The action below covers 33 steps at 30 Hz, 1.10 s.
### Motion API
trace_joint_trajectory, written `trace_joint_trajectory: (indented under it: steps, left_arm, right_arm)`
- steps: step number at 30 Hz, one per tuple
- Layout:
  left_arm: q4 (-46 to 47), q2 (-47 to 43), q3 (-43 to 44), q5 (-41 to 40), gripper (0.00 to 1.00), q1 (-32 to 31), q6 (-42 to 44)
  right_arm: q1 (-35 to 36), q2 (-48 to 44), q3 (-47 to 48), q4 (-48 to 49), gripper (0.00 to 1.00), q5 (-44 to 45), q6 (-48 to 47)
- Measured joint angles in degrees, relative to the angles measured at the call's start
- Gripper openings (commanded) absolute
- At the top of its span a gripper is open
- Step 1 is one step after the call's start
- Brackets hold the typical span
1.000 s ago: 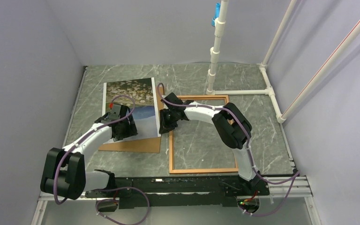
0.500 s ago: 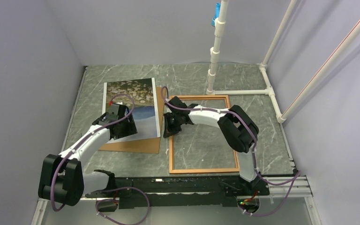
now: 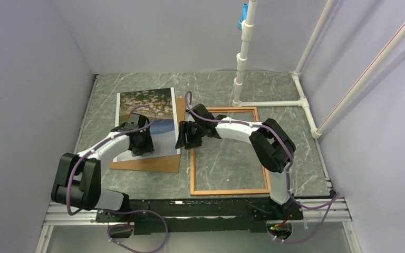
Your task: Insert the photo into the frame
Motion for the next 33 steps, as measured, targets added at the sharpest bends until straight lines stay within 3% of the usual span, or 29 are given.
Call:
trace_joint_trajectory:
  steps: [16, 24, 33]
  left_arm:
    - [-0.59, 3.56, 1.79, -0.04, 0.51, 0.00, 0.02]
    - [-0.61, 3.56, 1.81, -0.07, 0.50, -0.02, 0.22]
    - [-0.61, 3.56, 1.81, -0.28, 0.51, -0.02, 0.39]
  right_arm:
    - [-1.22, 5.46, 2.64, 4.72, 0.43, -7.19, 4.35]
    - [-1.22, 6.60, 2.60, 5.64, 0.45, -8.24, 5.27]
    - [-1.18, 6.27, 2.56, 2.38, 0.48, -3.34, 3.78]
